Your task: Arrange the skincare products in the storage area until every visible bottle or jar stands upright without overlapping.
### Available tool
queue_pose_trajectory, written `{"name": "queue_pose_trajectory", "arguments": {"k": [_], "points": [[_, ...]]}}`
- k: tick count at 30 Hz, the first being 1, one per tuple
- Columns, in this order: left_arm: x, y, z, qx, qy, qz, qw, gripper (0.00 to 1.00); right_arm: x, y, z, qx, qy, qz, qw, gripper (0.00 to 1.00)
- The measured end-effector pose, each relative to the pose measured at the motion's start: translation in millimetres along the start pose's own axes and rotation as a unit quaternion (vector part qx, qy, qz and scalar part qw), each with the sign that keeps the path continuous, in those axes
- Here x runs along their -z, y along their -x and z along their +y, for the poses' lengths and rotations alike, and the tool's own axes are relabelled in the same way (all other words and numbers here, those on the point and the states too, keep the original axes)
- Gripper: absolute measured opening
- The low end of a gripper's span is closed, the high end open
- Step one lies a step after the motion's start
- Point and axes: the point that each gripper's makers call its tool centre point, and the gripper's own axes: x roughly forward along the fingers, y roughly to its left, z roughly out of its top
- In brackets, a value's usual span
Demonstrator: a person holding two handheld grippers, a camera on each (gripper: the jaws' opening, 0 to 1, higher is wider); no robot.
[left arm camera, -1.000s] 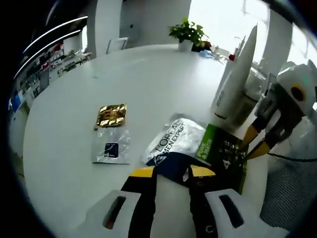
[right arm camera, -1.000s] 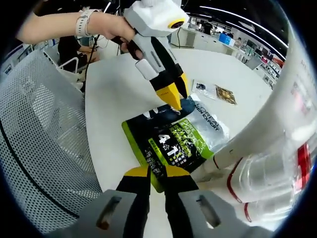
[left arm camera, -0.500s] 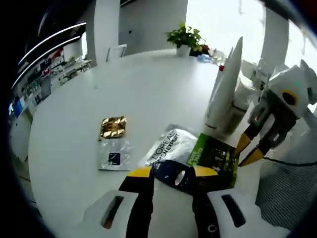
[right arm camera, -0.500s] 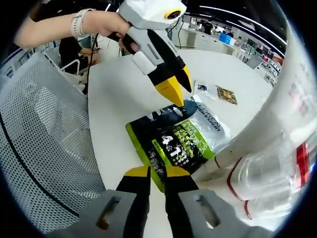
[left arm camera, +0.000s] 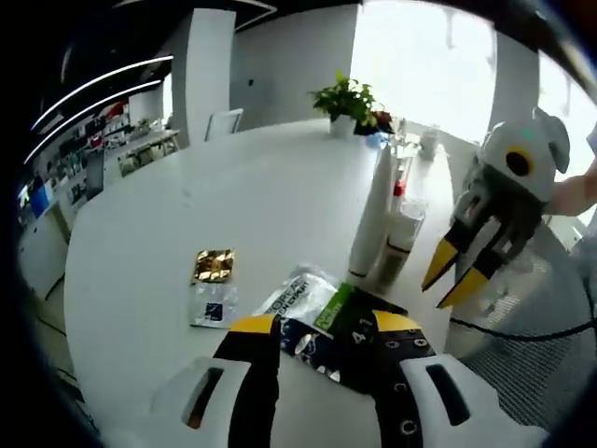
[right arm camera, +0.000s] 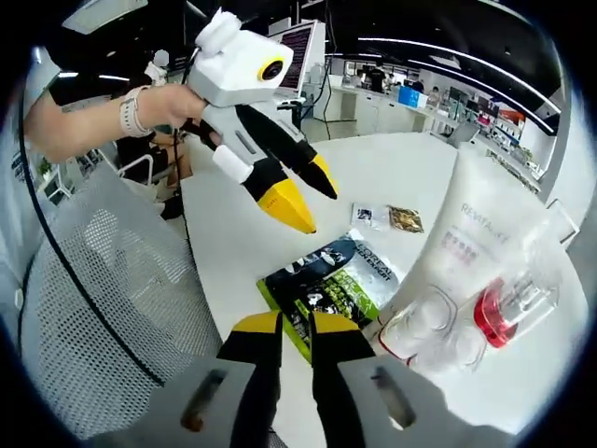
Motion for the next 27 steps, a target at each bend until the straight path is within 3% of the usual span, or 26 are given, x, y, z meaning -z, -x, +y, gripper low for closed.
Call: {"name": "queue_pose_trajectory", "arguments": {"k": [11,16,21,27], "points": [[-19.0,27.6,-12.8,-0.018,-0.003,-0.022,0.9996,0.51,-21.1,48.2,-13.4,0.048,-0.015,-0.043,0.9978,0.25],[-22.2,34.5,-15.2,-0.025,-0.008,-0.021,0.9994,0.59,-23.2,72.1,-32.1,0.085,-0.032,-0.049,0.9947,0.38],[-29.8,42.4,-23.1,-0.031,-0.026,-0.018,0.999,0.71,-20.7,84.9,-46.1,0.11,-0.039,-0.045,0.9922,0.57],[-36.3,50.9,-19.4,-0.038,-0.033,-0.023,0.9985,0.81,-18.0,94.4,-62.0,0.13,-0.048,-0.043,0.9894,0.74]]}}
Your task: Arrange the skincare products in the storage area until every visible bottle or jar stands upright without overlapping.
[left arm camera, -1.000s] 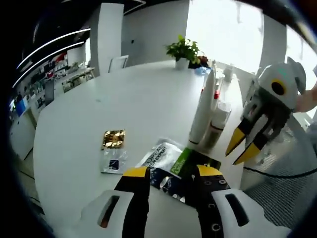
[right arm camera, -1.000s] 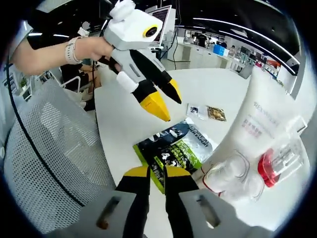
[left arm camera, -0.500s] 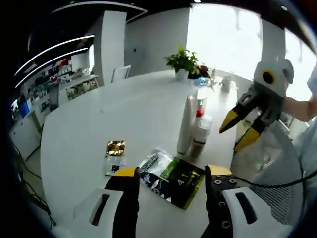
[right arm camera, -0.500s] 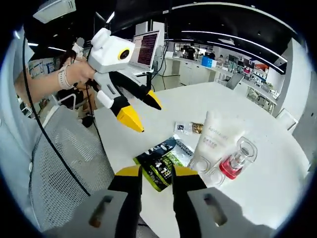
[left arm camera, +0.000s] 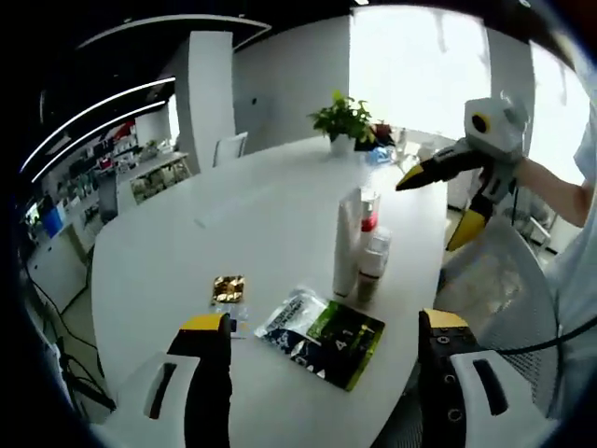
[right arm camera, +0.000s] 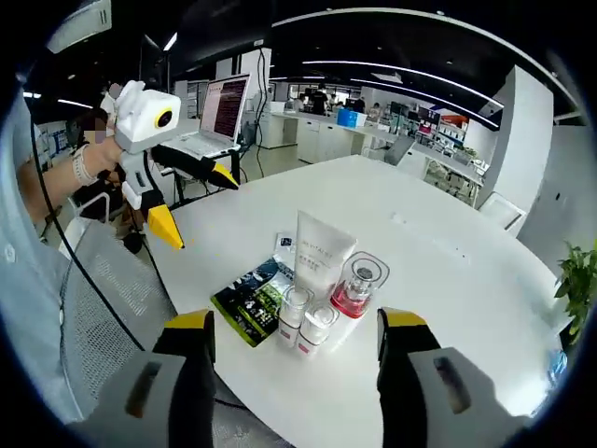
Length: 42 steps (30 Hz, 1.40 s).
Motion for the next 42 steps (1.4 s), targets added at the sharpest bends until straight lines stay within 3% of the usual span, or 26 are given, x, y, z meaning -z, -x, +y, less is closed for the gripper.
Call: {"name": "queue_pose_trajectory", "arguments": {"k": [7,13,23,29,36,42], "points": [[7.4,2.9,3.6,-0.008,0.003,0.008,0.9999,0.91,5.1,-0.4,-8.3,0.003,-0.005,0.013,0.9999,0.92],[13.6,4.7,6.9,-0.005,0.003,0.017,0.9998,0.97,4.4,-0.8,-12.1,0.006,0.0,0.01,0.9999,0.97],[25.2,-3.1,17.7,0.004,0.006,0.034,0.9994,0.97,7.7,-7.2,-17.2,0.009,0.004,0.022,0.9997,0.99],[34.4,-20.9,45.8,-0.003,0.014,0.048,0.9987,0.97,10.0,-10.0,-21.0,0.011,-0.002,0.025,0.9996,0.99],[42.3,-55.9,85.1,-0.003,0.04,0.061,0.9973,0.97,14.3,-10.6,-27.7,0.017,-0.011,0.03,0.9994,0.98],[50.4,-85.7,109.2,-0.01,0.048,0.08,0.9956,0.91,17.4,-11.5,-29.7,0.019,-0.023,0.033,0.999,0.96]]}}
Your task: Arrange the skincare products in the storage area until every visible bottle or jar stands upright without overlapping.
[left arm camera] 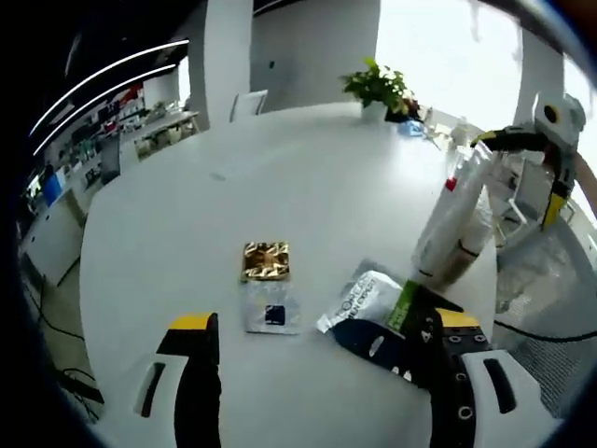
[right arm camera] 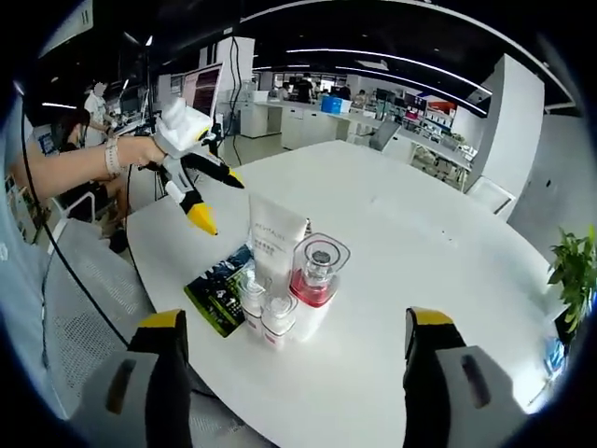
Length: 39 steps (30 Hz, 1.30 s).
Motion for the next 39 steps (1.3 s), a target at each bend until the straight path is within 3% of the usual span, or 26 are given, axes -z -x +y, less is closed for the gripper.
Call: {"name": "queue_pose_trajectory", "arguments": {"k": [10,17,25,39], "points": [[10.4,-42.1,27.0,-0.03,0.015,0.038,0.9987,0.71,-1.1,1.1,-8.0,0.011,-0.01,-0.007,0.9999,0.88],[19.0,-57.5,37.2,-0.046,-0.002,0.068,0.9966,0.63,-1.7,3.2,-12.0,0.009,-0.032,-0.017,0.9993,0.79],[23.9,-63.5,37.8,-0.044,-0.008,0.088,0.9951,0.58,-3.2,5.6,-14.4,0.007,-0.029,-0.021,0.9993,0.65],[27.9,-63.7,30.2,-0.036,-0.009,0.103,0.994,0.48,-9.1,11.4,-18.0,0.01,-0.046,-0.044,0.9979,0.63]]}}
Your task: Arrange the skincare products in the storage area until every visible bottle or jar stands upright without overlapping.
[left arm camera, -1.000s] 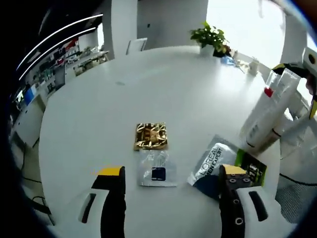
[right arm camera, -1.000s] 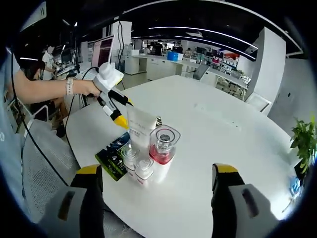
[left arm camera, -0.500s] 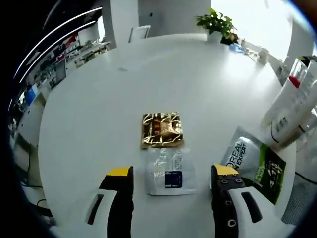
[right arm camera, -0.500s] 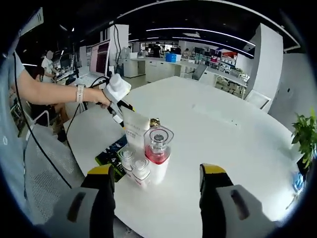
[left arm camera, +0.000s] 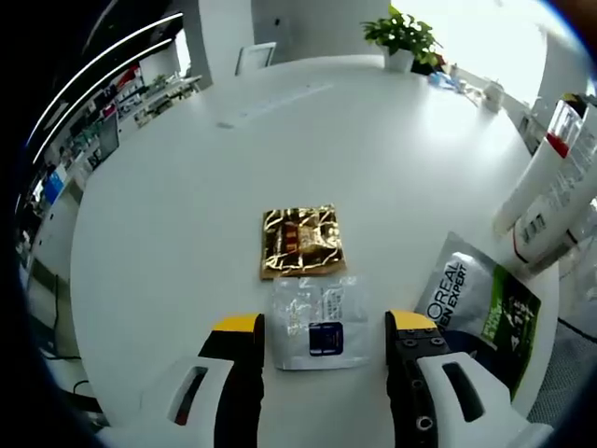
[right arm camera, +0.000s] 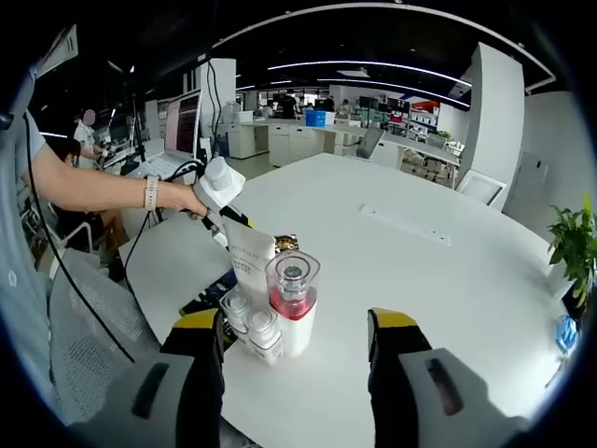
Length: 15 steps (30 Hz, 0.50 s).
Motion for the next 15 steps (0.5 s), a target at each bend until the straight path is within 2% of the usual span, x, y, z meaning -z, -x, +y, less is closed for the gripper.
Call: {"name": "queue_pose_trajectory", "arguments": {"k": [3,5,11,15], "points": [[0.1,0.9,-1.9,-0.001,0.0,0.004,1.0,0.46,0.1,1.2,0.0,0.001,-0.001,-0.002,1.0,0.63],[-0.1,2.5,-3.2,0.001,-0.002,0.007,1.0,0.38,0.0,2.3,0.8,0.001,-0.002,-0.003,1.0,0.64],[3.1,4.9,0.4,-0.004,0.0,0.013,0.9999,0.37,0.0,6.2,3.0,0.003,-0.004,-0.007,1.0,0.63],[9.1,11.6,6.1,-0.015,-0.027,0.03,0.9991,0.37,0.8,7.9,4.0,0.003,-0.007,-0.008,0.9999,0.63]]}}
